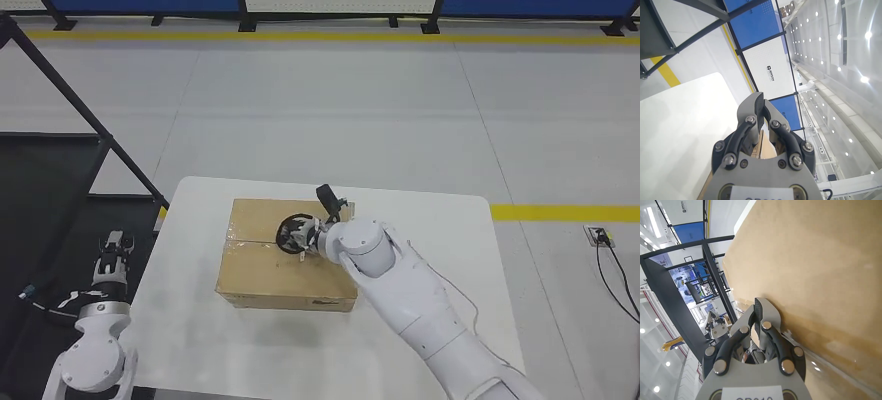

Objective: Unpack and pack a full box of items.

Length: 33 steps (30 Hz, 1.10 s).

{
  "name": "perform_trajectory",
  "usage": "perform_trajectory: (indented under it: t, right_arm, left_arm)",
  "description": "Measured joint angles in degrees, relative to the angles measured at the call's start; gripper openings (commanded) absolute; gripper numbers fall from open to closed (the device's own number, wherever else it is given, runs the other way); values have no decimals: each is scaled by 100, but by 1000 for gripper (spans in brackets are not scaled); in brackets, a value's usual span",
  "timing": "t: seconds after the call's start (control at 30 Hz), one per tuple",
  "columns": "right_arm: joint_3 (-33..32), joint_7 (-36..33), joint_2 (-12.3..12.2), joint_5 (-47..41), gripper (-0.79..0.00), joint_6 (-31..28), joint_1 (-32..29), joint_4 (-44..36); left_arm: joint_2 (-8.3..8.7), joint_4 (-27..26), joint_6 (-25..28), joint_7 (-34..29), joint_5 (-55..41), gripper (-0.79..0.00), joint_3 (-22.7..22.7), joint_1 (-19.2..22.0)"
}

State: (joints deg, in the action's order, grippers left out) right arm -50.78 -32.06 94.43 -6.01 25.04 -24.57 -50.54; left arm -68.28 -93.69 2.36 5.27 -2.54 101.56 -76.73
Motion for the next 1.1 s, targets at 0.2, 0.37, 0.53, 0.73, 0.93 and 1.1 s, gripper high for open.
perform_trajectory:
  t: [0.2, 0.37, 0.53, 0.73, 0.93, 1.1]
  right_arm:
    - [485, 15, 371, -343, -785, -210, 477, 711]
    - [782, 79, 699, -604, -785, -343, 830, 1310]
    - [965, -17, 978, -809, -785, -494, 1105, 1821]
    - [1137, -113, 1288, -931, -785, -776, 1328, 2321]
    - [1127, 19, 1505, -1065, -785, -1052, 1490, 2751]
    - [894, 358, 1512, -1228, -785, -1663, 1539, 2960]
  left_arm:
    - [16, 190, 61, -56, -152, -785, 348, -12]
    - [34, 327, 128, -123, -234, -785, 619, -8]
    - [54, 449, 176, -192, -320, -785, 885, 9]
    - [83, 613, 249, -249, -347, -714, 1188, 22]
    - [108, 758, 338, -334, -359, 0, 1402, 28]
    - [108, 758, 338, -336, -364, 0, 1402, 28]
